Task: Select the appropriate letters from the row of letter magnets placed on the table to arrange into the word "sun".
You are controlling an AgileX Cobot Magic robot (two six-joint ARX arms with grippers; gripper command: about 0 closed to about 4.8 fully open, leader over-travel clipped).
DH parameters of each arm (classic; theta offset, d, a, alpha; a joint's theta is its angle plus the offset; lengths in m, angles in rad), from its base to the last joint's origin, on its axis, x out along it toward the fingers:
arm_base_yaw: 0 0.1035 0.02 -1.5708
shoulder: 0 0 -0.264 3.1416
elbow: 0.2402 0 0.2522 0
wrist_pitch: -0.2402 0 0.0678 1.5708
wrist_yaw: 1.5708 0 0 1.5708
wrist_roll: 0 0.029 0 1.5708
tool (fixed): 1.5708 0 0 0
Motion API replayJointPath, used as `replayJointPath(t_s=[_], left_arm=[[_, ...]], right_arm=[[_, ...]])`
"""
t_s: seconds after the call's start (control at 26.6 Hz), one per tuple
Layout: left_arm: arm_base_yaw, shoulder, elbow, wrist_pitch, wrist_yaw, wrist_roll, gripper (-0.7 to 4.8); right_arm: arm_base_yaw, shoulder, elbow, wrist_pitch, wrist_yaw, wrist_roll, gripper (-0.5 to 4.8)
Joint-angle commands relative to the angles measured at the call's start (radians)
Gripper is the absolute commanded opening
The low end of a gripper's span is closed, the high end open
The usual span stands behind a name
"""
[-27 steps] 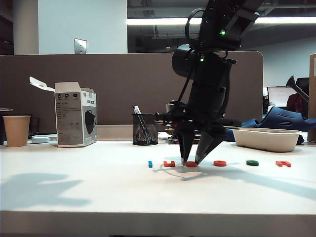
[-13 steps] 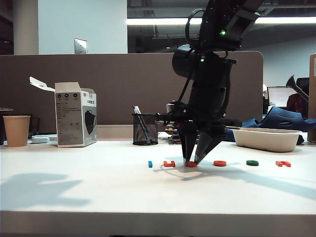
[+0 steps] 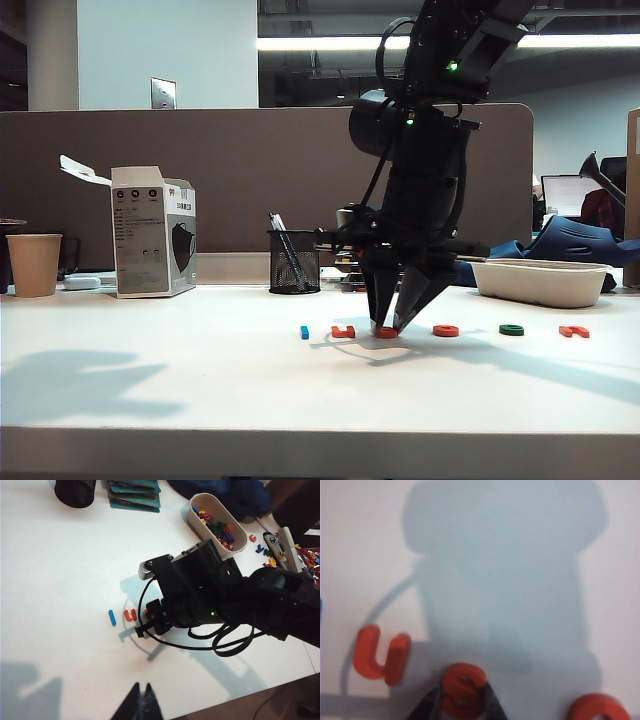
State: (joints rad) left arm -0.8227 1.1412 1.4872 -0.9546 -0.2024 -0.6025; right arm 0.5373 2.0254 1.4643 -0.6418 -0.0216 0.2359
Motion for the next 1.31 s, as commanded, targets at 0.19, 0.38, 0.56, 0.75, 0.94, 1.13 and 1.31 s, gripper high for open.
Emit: replayJointPath(t_s=[0.19,0.38,0.56,0.75,0.94,1.13,1.31], left_arm=[[0.002,-0.003,0.003,0.006,-0.003,0.004,-0.04],[0.002,-0.003,0.003,0.006,-0.003,0.004,-0.04],[0.002,-0.003,0.003,0.006,-0.003,0.004,-0.04],[0.002,-0.003,0.003,0.006,-0.003,0.004,-0.04],[0.002,-0.005,0.003,0.006,-0.003,0.004,-0.04],[0.002,-0.005,0.003,0.000,0.000,0.004,-0.04],[0.002,-0.005,0.003,-0.001,0.000,0.004,-0.04]], right_arm=[[0.002,-0.090,0.004,0.016,0.002,0.000,0.94],[0.006,-0.159,0.004,-0.067,-0.006,0.113,0.94],[0.049,-0.164,0.003,-0.204,-0.023,0.257,0.94],[0.154,-0.162,0.002,-0.206,0.006,0.332,0.94],[0.240,-0.134,0.002,-0.130,0.055,0.431,0.94],[0.267,-0.060,0.002,-0.077,0.056,0.456,0.94],[0.266,-0.004,0.002,-0.082,0.043,0.451,0.94]])
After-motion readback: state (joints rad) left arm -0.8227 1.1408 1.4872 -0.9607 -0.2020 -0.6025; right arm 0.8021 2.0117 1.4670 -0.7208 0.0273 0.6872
